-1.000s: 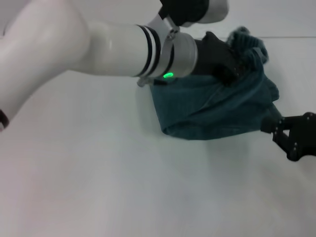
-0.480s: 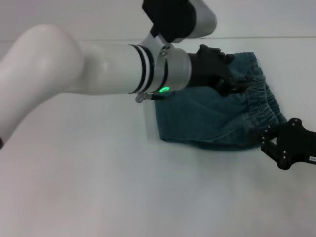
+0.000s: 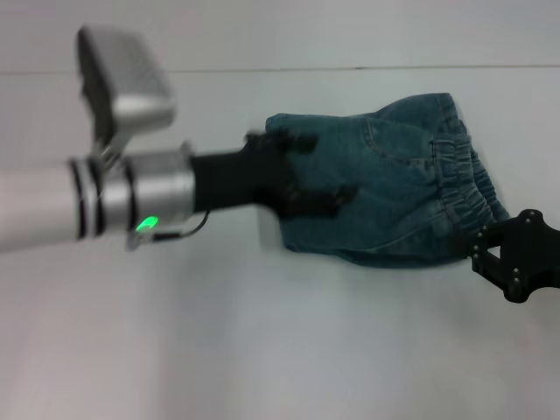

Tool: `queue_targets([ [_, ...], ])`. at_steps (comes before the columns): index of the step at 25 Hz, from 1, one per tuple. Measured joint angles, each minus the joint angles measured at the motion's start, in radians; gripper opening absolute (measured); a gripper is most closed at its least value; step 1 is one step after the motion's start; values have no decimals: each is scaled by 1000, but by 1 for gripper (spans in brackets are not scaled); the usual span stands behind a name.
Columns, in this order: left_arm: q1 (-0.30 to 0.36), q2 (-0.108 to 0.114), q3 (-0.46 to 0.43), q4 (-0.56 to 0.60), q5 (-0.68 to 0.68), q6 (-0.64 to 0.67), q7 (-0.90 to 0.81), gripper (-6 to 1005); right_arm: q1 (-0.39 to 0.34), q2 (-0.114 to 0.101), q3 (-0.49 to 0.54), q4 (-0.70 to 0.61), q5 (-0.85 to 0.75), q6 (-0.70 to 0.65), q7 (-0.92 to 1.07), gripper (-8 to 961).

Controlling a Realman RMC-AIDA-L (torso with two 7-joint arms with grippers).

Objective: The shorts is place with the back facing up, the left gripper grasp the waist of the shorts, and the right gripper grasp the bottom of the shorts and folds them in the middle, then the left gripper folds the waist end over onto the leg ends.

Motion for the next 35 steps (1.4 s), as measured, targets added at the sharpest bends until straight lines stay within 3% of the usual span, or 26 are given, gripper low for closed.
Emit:
queue_targets([
  [5,61,10,-210,-166,-19,203,190,947,-33,24,13,-42,-5,-61,-6,66],
  [9,134,17,-345,-243,3,268,286,943,-54,53,33,-37,13,-82,-88,219],
  [15,203,21,-530,-266,112,326,342,939,-27,55,25,134,76,-28,-262,385],
  [21,210,37,-638,-264,205,416,358,939,16,53,-13,210,73,33,-302,518],
  [32,196,61,-734,-264,343,485,360,940,48,52,-70,246,71,81,-314,944],
  [35,198,63,-747,-263,351,496,361,940,48,52,-70,246,71,84,-314,945],
])
